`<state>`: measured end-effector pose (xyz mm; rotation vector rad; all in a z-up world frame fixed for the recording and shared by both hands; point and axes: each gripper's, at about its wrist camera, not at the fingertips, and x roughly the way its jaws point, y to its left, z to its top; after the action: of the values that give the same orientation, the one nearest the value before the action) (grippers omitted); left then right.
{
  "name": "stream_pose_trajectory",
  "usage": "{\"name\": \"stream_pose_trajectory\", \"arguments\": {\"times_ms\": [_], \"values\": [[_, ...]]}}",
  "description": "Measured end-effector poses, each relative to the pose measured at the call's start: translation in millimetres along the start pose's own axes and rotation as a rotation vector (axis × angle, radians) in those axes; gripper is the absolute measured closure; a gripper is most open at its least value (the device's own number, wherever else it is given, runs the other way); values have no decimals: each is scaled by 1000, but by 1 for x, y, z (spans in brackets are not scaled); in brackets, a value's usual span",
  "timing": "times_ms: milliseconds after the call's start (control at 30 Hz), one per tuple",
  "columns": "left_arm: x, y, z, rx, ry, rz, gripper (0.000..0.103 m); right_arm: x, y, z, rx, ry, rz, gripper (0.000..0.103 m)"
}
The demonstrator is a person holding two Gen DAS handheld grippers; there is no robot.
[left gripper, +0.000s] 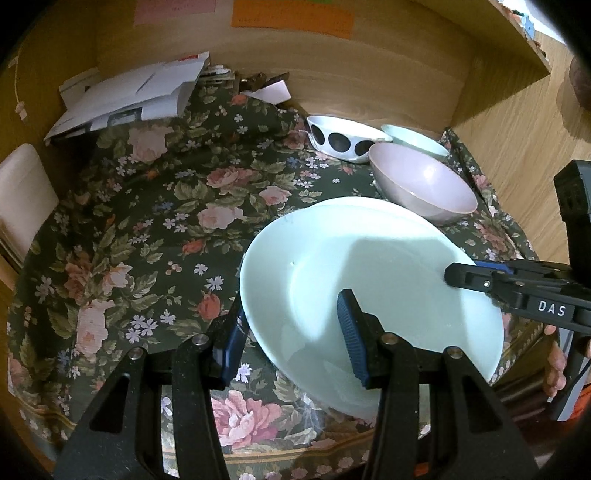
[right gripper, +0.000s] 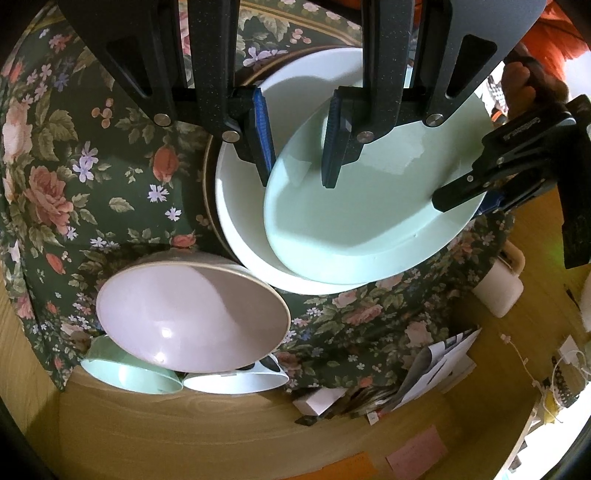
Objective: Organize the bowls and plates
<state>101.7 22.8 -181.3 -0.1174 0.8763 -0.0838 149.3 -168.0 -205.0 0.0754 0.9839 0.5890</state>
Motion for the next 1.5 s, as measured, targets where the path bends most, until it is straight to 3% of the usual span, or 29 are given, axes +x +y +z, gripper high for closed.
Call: {"name": "stream_pose_trajectory", "arguments": {"times_ms": [467,1033,1200,1500], "values": [[18,-7,-1,21,50,-5,55,0,-11,-3,34,3,-5,80],[11,-13,7,54,22,15,55,-17,-15,-4,29,-54,-62,79],[1,-16,21,58,-5,1,49,-29,-16,1,19,-92,-87,78],[-18,-33,54,117,-94,3,30,-54,-17,20,0,-194,-135,56]]}}
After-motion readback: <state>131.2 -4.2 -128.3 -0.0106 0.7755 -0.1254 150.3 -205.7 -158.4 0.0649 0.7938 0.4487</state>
